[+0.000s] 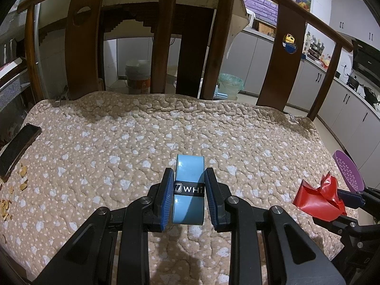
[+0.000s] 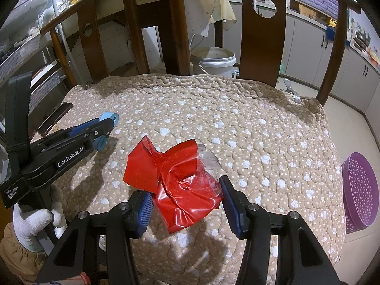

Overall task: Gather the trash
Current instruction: 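Hold the tape roll in left gripper while right holds the red wrapper, then carry the tape roll and red wrapper over the purple basket with both grippers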

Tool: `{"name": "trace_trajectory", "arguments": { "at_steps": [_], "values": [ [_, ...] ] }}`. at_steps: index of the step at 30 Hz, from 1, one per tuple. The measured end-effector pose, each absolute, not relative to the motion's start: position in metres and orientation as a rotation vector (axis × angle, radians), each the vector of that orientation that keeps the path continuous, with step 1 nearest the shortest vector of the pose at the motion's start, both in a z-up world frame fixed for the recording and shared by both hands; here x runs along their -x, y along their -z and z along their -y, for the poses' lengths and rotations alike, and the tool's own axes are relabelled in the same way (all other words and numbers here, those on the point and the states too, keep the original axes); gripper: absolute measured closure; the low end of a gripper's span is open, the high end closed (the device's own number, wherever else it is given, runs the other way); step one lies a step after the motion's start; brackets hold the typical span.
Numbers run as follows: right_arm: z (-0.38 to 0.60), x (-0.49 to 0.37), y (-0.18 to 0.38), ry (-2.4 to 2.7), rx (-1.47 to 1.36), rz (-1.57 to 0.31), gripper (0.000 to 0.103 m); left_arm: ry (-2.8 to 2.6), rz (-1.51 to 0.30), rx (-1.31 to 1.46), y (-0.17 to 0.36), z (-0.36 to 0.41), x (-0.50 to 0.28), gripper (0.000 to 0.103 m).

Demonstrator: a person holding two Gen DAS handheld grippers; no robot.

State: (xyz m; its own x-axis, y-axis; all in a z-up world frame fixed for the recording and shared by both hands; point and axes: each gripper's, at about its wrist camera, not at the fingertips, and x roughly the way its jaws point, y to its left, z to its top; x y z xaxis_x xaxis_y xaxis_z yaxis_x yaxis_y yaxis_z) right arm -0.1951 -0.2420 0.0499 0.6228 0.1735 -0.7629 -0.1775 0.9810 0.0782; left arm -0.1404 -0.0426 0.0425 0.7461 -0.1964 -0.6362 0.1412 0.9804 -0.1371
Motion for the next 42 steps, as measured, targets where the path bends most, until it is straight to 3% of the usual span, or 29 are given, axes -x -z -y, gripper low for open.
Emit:
{"name": "trace_trajectory", "arguments": {
  "at_steps": [17, 42],
  "values": [
    [0.25, 0.193, -0.059, -0.19, -0.005, -0.845, 0.046, 0.209, -0.687, 0.035, -0.055, 0.05, 0.146, 0.078],
    [0.341, 0.193, -0.073, -0.213, -0.047, -0.717, 0.046, 0.243, -0.762, -0.213, -0.078, 0.141, 0.187, 0.078]
  ]
}}
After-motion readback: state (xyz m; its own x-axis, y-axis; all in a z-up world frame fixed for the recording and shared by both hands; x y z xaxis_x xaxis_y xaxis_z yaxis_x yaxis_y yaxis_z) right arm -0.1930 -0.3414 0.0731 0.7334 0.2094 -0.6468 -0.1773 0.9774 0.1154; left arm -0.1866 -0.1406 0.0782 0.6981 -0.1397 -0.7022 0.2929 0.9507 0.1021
